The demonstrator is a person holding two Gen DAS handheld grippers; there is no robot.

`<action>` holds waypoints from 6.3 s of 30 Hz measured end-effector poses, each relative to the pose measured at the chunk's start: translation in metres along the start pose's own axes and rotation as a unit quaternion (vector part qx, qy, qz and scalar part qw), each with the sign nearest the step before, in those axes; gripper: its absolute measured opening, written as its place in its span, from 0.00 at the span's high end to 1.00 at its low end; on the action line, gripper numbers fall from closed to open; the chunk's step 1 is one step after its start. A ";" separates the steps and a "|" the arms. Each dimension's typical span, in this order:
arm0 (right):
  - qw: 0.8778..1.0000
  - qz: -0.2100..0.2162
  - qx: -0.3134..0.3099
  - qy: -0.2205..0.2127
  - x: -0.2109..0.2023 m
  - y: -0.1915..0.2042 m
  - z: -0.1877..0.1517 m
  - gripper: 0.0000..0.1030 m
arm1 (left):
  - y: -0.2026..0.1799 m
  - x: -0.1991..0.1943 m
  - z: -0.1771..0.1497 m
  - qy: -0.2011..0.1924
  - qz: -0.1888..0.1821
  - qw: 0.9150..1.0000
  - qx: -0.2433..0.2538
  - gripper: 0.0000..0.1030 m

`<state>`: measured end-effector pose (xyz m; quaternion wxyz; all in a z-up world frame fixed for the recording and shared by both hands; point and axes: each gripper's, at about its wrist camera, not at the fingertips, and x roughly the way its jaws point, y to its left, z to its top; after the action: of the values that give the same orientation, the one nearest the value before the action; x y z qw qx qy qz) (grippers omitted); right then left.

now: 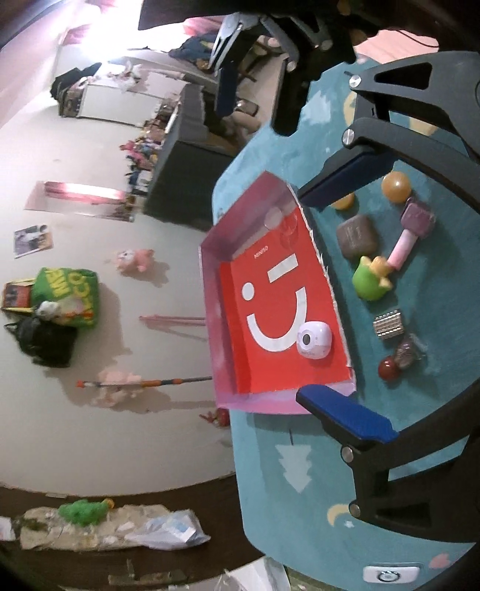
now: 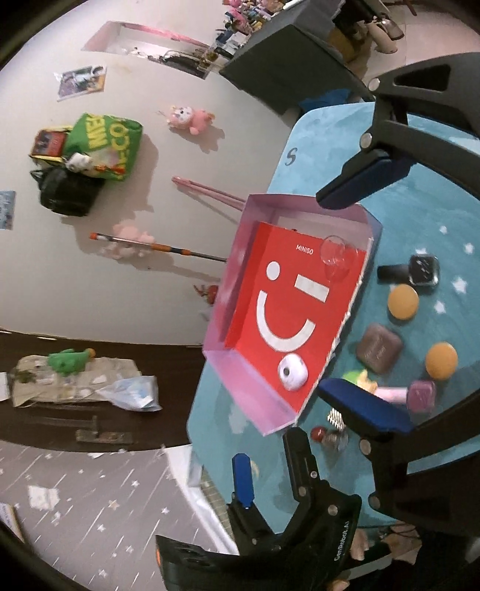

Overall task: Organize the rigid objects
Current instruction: 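Lift both tools out of the box and back over the table, then grasp the glitter nail polish with the left tool while the right tool grasps the black polish, then lower both polish bottles into the pink box and open both tools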

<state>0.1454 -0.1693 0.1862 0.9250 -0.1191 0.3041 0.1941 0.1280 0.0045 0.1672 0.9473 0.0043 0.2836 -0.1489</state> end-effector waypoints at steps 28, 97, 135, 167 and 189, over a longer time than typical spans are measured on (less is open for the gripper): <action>0.988 -0.058 0.142 -0.023 -0.024 0.034 -0.154 0.00 | -0.029 -0.030 -0.133 0.006 0.081 0.996 -0.041 0.04; 0.982 -0.049 0.126 0.130 0.102 -0.046 -0.127 0.24 | 0.072 0.080 -0.103 0.166 0.122 0.974 -0.095 0.25; 0.989 0.016 0.128 0.069 0.074 -0.028 -0.104 0.63 | 0.027 0.054 -0.094 0.085 0.071 0.992 -0.066 0.70; 0.992 0.062 0.100 0.041 0.095 -0.028 -0.059 0.63 | 0.010 0.091 -0.033 0.107 -0.022 0.993 -0.038 0.70; 0.992 0.076 0.010 0.102 0.171 -0.019 -0.026 0.63 | -0.002 0.181 0.004 0.193 -0.067 0.978 0.050 0.70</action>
<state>0.2664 -0.1461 0.0634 0.8728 -0.1055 0.4070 0.2479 0.2734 -0.0480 0.0728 0.8612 0.0616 0.4527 -0.2228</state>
